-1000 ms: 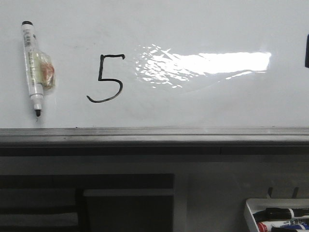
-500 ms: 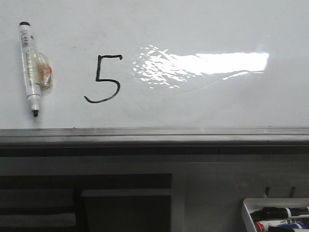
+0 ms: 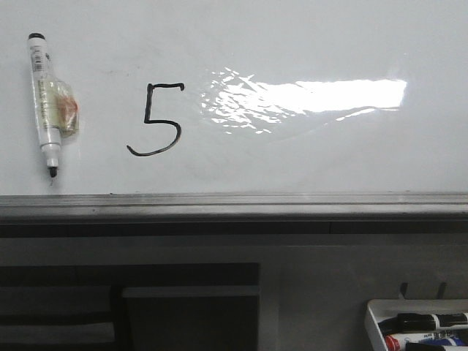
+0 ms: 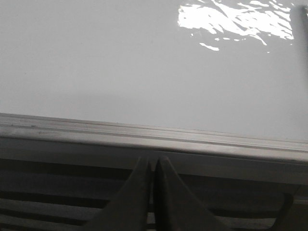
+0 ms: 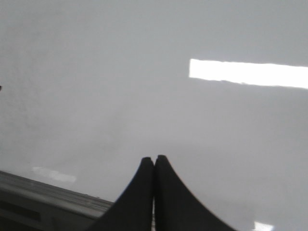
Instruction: Write number 5 on whiteboard
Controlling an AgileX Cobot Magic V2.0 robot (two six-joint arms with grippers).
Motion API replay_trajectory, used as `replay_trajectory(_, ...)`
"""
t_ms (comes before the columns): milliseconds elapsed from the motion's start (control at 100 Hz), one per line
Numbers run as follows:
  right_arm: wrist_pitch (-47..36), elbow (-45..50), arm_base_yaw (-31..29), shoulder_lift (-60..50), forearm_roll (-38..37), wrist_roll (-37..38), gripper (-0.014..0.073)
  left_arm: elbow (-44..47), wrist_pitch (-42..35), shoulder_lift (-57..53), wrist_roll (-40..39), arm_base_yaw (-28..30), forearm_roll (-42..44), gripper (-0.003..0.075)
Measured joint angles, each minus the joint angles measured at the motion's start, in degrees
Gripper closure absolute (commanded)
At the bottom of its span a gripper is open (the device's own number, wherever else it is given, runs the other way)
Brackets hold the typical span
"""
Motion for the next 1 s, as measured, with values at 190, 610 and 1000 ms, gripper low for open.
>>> replay_trajectory(190, 1.92, 4.93, -7.36, -8.73, 0.0, 2.78, 0.0655, 0.0, 0.0, 0.0, 0.0, 0.0, 0.0, 0.0741)
replay_trajectory(610, 20.44, 4.82, -10.27, -11.06, -0.37, 3.42, 0.0655, 0.0, 0.0, 0.0, 0.0, 0.0, -0.19, 0.0741)
replay_trajectory(1000, 20.66, 4.82, -10.27, -11.06, -0.37, 3.42, 0.0655, 0.0, 0.0, 0.0, 0.0, 0.0, -0.19, 0.0741)
